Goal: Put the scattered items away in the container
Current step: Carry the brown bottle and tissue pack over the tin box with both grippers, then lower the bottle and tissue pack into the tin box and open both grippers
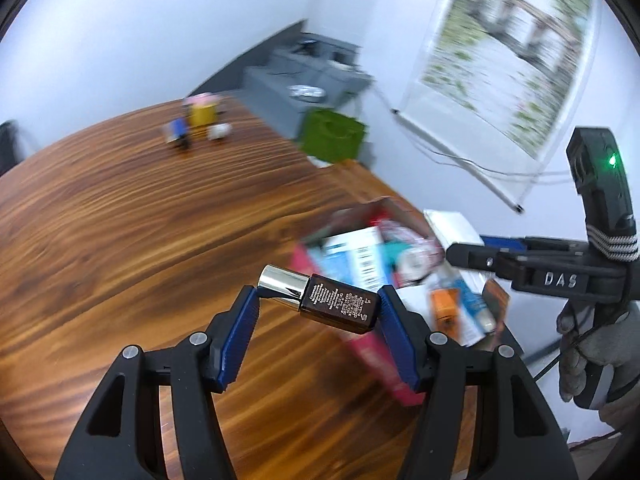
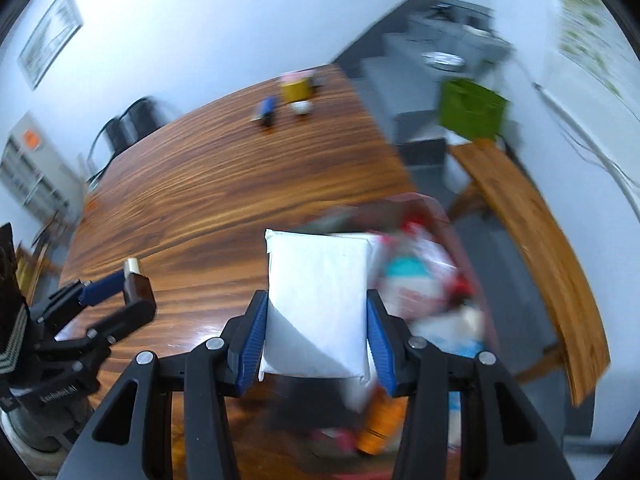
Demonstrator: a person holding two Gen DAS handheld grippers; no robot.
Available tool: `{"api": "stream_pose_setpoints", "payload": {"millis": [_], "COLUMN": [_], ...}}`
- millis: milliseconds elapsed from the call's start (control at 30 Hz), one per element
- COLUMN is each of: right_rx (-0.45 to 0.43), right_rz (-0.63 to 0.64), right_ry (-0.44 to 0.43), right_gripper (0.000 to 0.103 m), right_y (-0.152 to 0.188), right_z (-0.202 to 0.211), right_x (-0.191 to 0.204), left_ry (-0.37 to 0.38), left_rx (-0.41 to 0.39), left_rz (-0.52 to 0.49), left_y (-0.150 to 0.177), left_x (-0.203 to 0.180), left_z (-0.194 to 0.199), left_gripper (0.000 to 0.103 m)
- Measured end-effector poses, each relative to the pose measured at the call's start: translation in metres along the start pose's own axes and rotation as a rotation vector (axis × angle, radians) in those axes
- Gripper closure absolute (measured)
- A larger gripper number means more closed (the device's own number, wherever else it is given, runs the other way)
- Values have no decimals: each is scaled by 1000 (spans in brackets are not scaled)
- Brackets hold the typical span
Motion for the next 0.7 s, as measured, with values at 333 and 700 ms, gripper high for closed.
{"api": "stream_pose_setpoints", "payload": {"millis": [333, 700], "right_rx": [24, 124], "right_rz": [-59, -28], "right_ry": [-5, -44], "right_gripper": [52, 35], "right_y": [36, 56], "right_z": [5, -22], "right_x": [-46, -48], "left_ry": [65, 44], "left_rx": [46, 108], "left_rz": [-68, -33], "left_y": [-18, -8], "left_x": [-64, -63], "left_z": [-47, -81], "left_gripper": [39, 37]}}
Point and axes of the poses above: each gripper's, at about its wrist camera, not at the fingertips, and z roughly against the way its jaws point, x to its left, y to its underside, the point moved 7 cm from there along -z, roughly the way its jaws point, and after that the axes turned 6 degrees about x, right-handed, at the moved point
